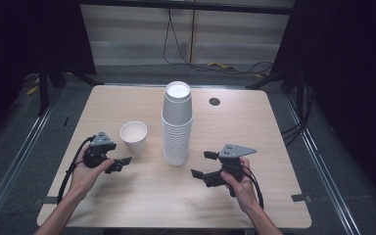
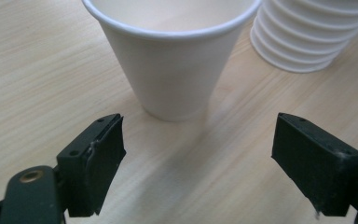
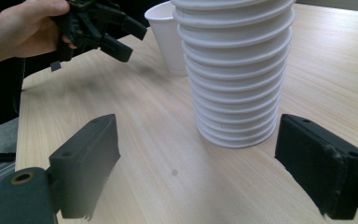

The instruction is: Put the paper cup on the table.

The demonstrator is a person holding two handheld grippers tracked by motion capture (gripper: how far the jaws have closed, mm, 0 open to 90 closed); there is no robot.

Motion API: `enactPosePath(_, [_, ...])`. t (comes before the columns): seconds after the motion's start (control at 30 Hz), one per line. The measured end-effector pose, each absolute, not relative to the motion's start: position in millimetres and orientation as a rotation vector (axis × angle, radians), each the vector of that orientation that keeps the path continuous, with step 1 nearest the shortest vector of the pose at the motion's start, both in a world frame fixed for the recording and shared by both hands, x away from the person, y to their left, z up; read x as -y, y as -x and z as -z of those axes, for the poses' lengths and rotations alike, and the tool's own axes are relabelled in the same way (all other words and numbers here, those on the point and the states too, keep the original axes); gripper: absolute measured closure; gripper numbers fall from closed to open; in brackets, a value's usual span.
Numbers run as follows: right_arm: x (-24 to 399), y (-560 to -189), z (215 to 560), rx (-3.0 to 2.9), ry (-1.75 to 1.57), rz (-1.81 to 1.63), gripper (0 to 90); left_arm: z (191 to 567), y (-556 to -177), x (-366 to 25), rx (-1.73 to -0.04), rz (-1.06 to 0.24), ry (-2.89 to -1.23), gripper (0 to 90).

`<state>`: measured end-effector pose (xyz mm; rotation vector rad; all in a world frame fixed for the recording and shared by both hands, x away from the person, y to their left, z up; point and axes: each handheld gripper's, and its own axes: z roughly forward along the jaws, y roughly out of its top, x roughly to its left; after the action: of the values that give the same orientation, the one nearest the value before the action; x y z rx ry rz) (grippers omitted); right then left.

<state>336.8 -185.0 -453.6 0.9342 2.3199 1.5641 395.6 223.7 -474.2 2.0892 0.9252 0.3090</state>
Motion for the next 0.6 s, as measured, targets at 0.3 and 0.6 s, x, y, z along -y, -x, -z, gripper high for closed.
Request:
enactPosePath(0.3, [185, -337, 455, -2.317, -0.937, -1.551, 13.3, 475, -372, -222, -0.877, -0.315, -2.048, 16.6])
enactPosePath(0.6, [185, -337, 455, -2.304, -0.948, -1.532, 13.4, 478, -349, -208, -0.843, -0.281, -2.009, 17.4])
